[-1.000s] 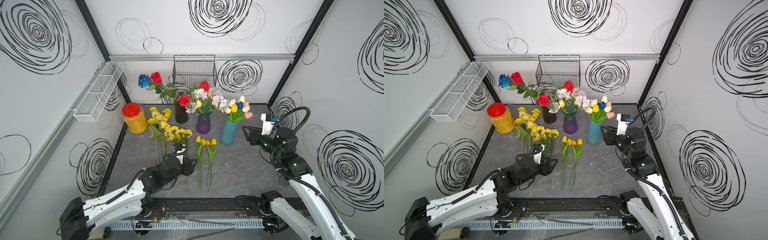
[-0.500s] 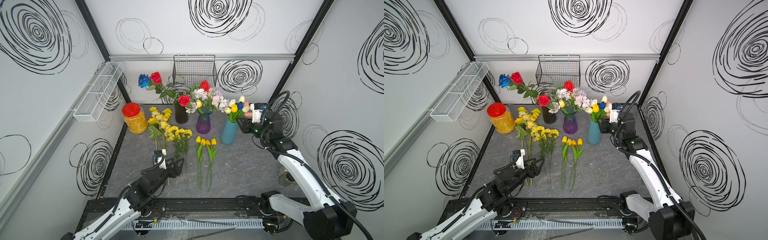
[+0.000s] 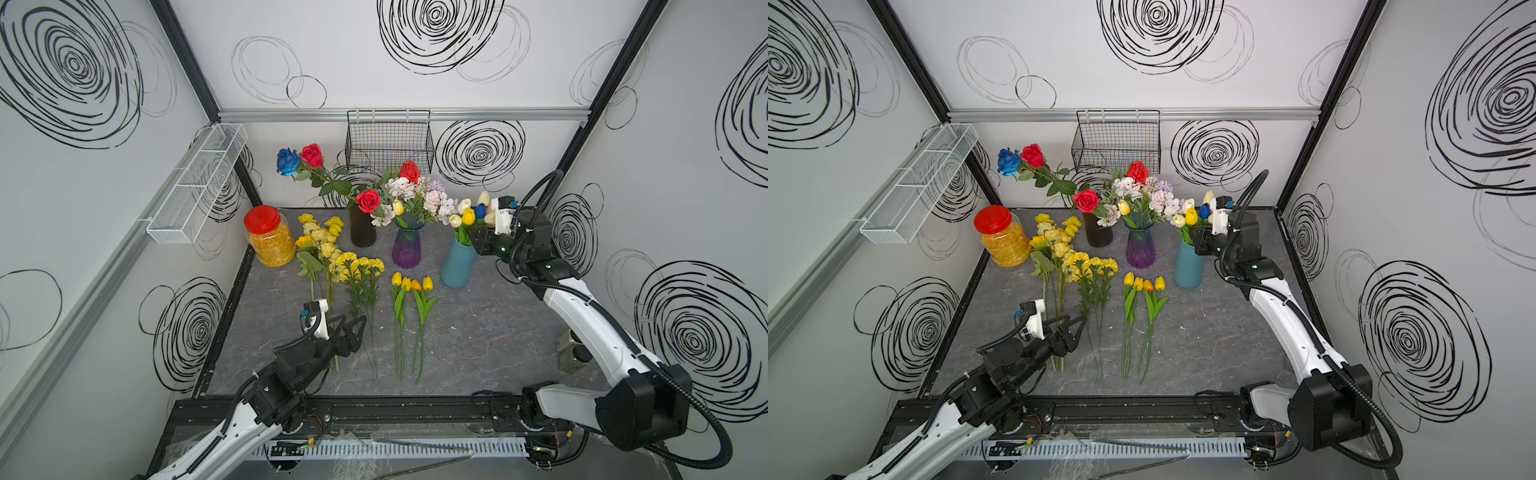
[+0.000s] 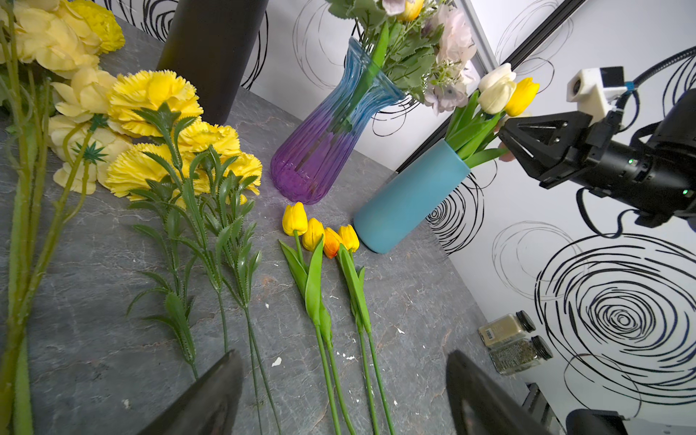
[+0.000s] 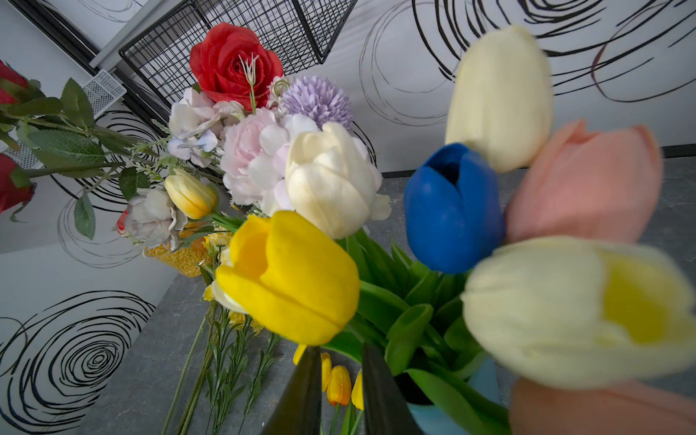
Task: Pick out yellow flowers from the vase
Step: Pick up the flower from the vase.
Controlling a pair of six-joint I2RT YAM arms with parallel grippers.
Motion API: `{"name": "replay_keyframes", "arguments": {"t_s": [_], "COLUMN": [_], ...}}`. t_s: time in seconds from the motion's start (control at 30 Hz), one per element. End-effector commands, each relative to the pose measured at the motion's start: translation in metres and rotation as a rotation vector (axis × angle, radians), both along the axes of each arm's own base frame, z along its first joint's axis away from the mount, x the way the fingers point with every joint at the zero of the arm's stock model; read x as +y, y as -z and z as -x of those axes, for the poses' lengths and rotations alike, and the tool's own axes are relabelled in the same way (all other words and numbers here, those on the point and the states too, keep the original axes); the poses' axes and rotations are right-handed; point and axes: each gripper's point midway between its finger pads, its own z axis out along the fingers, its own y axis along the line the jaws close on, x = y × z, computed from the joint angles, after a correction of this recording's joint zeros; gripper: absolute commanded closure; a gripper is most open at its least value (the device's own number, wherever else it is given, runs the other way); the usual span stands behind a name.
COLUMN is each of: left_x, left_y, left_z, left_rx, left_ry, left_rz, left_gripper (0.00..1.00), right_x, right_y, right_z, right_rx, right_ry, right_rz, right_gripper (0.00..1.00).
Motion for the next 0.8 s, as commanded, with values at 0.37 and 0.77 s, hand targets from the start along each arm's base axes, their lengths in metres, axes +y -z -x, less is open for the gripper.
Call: {"name": "replay_keyframes", "arguments": {"t_s": [0.37,0.77], "left_x": [0.002,0.003], "left_y": [0.002,0.0], "left_z": [-0.001,0.0], "left_rx": [-0.011,-0.012], "left_ry": [-0.004,-0.008], "left_rz": [0.005,0.02], "left_gripper": [0.11,0.1], "right_x": [0.009,0.007], "right_y": [-0.022,-0.008], "right_z": [-0.02,-0.022], "right_rx": [-0.124,-0.193], "right_ry": [-0.024,0.002], "right_rz": [-0.021,0.007], "right_gripper": [0.82,0.79]}}
